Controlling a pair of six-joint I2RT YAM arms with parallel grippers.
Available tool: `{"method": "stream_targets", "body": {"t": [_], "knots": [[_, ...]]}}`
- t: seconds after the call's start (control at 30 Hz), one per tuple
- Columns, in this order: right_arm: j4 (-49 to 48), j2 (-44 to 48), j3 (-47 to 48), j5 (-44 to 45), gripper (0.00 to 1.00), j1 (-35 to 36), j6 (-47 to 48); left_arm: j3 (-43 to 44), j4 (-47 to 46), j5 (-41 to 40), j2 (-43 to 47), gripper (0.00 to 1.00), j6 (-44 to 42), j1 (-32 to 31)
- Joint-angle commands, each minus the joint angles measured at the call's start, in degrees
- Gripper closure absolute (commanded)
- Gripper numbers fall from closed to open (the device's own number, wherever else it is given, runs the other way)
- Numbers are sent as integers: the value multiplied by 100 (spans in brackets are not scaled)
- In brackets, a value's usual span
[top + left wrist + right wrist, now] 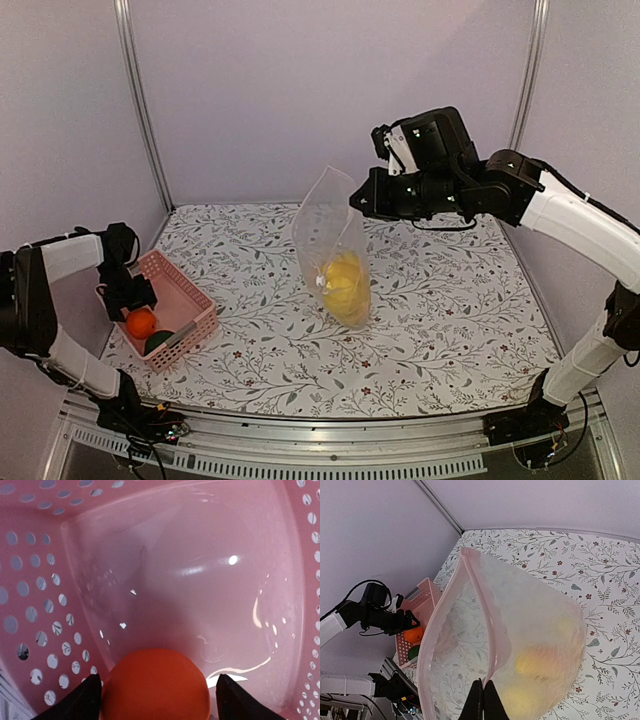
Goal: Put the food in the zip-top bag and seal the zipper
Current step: Pick up the fake fruit from the bin, then place the fake fruit in the zipper food storage bag.
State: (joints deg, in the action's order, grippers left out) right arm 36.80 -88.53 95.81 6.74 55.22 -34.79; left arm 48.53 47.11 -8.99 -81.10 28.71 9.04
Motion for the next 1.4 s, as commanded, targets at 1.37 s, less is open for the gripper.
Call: {"method": "stream_targets", "body": {"t": [1.37], "knots": [[-121,-246,239,-217,100,41,-97,2374,-966,1685,2151,43,1041,-4109]]}}
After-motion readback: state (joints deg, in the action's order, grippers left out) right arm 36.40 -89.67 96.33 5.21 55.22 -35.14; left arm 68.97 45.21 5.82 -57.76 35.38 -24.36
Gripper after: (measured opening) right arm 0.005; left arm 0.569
